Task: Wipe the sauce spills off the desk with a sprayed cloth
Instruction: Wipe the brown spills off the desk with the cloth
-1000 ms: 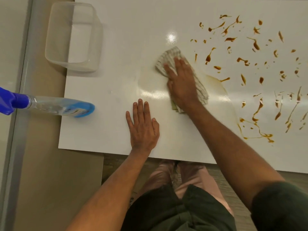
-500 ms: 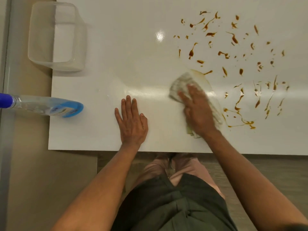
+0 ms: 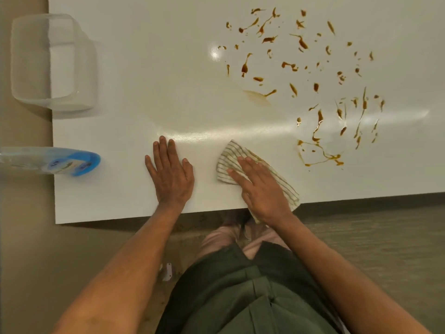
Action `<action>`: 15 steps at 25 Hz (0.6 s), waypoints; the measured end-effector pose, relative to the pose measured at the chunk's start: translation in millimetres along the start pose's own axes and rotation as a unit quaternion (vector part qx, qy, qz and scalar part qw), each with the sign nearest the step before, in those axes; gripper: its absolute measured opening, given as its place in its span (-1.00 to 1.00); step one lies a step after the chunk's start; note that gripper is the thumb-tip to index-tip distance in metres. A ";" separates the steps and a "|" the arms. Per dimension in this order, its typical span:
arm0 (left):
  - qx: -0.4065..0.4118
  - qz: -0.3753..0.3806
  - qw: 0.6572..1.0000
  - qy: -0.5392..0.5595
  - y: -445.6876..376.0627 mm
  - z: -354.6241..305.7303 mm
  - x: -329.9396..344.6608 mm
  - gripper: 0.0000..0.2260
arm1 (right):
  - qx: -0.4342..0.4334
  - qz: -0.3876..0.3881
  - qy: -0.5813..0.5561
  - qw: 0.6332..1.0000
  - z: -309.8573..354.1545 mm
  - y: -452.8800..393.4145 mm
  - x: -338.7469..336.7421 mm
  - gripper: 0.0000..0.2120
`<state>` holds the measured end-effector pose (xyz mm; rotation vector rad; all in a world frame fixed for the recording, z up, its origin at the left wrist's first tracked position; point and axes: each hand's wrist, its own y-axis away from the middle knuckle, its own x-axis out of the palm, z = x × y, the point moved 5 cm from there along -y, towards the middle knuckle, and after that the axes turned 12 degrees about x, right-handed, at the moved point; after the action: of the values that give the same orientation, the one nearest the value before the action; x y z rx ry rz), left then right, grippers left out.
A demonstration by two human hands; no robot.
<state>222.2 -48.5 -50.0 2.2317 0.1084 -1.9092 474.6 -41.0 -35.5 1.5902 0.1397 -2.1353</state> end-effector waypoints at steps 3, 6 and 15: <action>-0.006 -0.001 1.000 -0.004 0.0 -2.3 -0.5 -0.40 | 0.111 -0.043 -0.019 0.993 -76.4 2.0 -31.0 -0.38; -0.008 -0.005 1.000 -0.004 -0.4 -4.9 -0.2 -0.39 | 0.203 -0.087 -0.030 0.975 -116.8 -18.9 -59.3 -0.39; -0.009 -0.011 1.000 -0.006 0.7 -4.8 2.1 -0.38 | 0.126 -0.076 -0.065 0.987 9.6 -85.7 -31.1 -0.37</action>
<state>227.3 -48.4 -51.3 2.2160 0.1474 -1.9259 436.4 40.9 -20.3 1.6157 -0.0563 -2.4494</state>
